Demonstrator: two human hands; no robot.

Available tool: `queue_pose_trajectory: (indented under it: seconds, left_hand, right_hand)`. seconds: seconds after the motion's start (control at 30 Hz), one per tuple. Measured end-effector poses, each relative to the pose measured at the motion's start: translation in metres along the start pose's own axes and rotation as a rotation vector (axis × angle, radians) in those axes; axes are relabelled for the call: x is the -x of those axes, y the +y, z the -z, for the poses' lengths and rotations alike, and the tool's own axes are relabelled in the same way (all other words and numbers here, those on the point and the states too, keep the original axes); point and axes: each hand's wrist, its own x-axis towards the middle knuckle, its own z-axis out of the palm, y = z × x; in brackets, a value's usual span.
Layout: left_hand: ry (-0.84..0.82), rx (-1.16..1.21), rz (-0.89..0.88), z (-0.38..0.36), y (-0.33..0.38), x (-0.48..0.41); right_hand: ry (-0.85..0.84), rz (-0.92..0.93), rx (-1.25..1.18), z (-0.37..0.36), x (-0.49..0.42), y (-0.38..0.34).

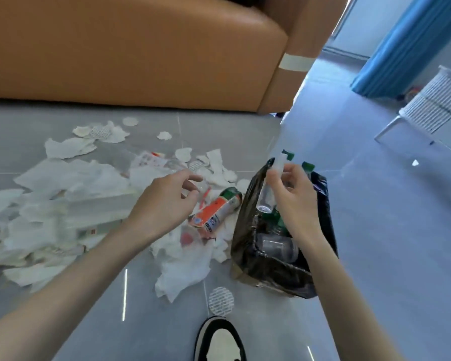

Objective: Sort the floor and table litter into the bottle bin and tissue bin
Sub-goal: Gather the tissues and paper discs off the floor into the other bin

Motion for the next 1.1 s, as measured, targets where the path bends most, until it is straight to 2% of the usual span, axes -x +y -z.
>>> queue_pose_trajectory:
  seconds: [0.13,0.2,0.47,0.6,0.8,0.87,0.93,1.03,1.1]
  left_hand:
    - [-0.069,-0.027,-0.035,-0.033,0.015,0.000]
    - [-0.094,-0.034,-0.042,-0.042,0.014,0.002]
    - [-0.138,-0.026,-0.007,-0.056,-0.007,0.014]
    - [-0.143,-0.009,0.015,-0.057,-0.017,0.015]
    - [-0.100,0.016,0.127,-0.045,-0.049,0.024]
    - [-0.080,0.030,0.185,-0.039,-0.068,0.034]
    - [-0.059,0.036,0.250,-0.034,-0.089,0.046]
    - [-0.028,0.048,0.343,-0.030,-0.121,0.068]
    - [-0.005,0.044,0.399,-0.029,-0.139,0.082]
  right_hand:
    - [-0.064,-0.123,0.352,0.024,-0.019,0.048]
    - [-0.102,-0.149,0.446,0.020,-0.030,0.071]
    - [-0.236,-0.292,0.499,-0.020,-0.047,0.127]
    - [-0.148,-0.194,0.413,-0.023,-0.046,0.110]
    - [-0.058,0.120,0.342,-0.033,-0.017,0.047]
    - [-0.137,0.187,0.297,-0.041,0.001,0.028]
    - [-0.310,0.217,0.261,-0.053,0.021,0.016]
    - [-0.506,0.303,0.378,-0.079,0.050,0.021]
    - [-0.633,0.295,0.453,-0.097,0.068,0.035]
